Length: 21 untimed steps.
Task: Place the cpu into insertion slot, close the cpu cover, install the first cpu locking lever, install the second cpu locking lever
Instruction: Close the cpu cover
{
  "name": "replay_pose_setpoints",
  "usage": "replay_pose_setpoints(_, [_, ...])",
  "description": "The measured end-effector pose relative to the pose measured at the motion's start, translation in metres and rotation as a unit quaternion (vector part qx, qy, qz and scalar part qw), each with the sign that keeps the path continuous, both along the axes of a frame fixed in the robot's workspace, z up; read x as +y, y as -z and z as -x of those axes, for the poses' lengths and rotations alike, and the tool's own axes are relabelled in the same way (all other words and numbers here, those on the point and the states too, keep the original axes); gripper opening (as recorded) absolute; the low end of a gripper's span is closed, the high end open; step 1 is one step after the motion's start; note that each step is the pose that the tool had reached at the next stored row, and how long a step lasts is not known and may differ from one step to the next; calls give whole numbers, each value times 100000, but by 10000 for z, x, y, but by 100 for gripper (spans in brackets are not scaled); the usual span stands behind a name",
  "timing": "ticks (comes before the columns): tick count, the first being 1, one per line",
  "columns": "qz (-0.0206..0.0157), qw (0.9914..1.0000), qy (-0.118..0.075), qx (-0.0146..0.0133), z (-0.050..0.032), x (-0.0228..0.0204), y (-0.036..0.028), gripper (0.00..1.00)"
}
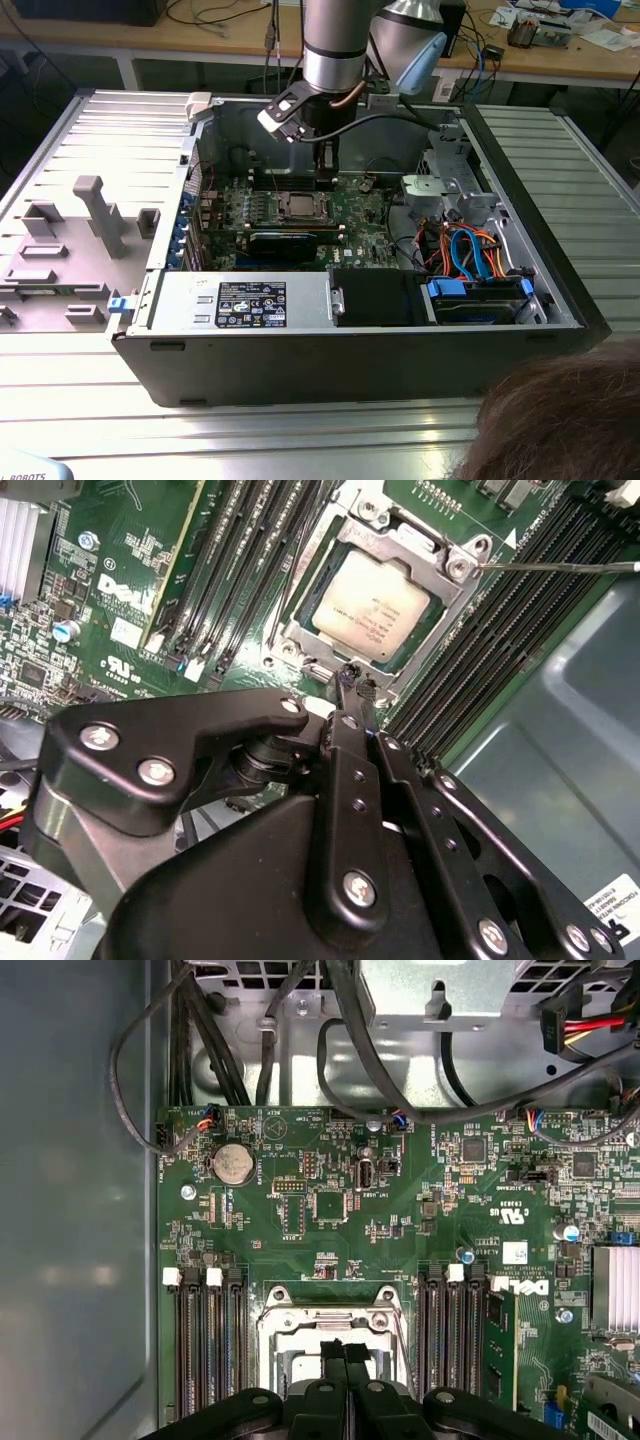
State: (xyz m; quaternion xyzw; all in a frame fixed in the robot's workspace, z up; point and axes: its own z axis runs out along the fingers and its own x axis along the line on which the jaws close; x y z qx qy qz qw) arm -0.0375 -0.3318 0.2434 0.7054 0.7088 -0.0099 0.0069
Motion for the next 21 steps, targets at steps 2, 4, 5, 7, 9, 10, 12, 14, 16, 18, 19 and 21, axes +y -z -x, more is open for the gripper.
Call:
replay_pose_setpoints(2, [0,100000,-1,1,12,0,1,11])
replay_pose_setpoints(4, [2,100000,0,0,26,0,2,11])
replay_pose_setpoints(5, [0,100000,-1,-1,34,0,2,11])
replay_pose_setpoints(7, [2,100000,2,-1,51,0,3,11])
replay_pose_setpoints(9, [0,100000,0,0,61,0,3,11])
replay_pose_setpoints(10, [0,100000,-3,-1,75,0,4,11])
replay_pose_setpoints(12, [2,100000,-1,1,96,0,3,11])
replay_pose_setpoints(14, [-2,100000,-2,0,127,0,4,11])
replay_pose_setpoints(16, [2,100000,1,1,164,0,4,11])
replay_pose_setpoints(18, [-1,100000,0,-1,186,0,4,11])
replay_pose_setpoints(19, [0,100000,-3,-2,198,0,4,11])
replay_pose_setpoints(21, [1,100000,-1,1,220,0,4,11])
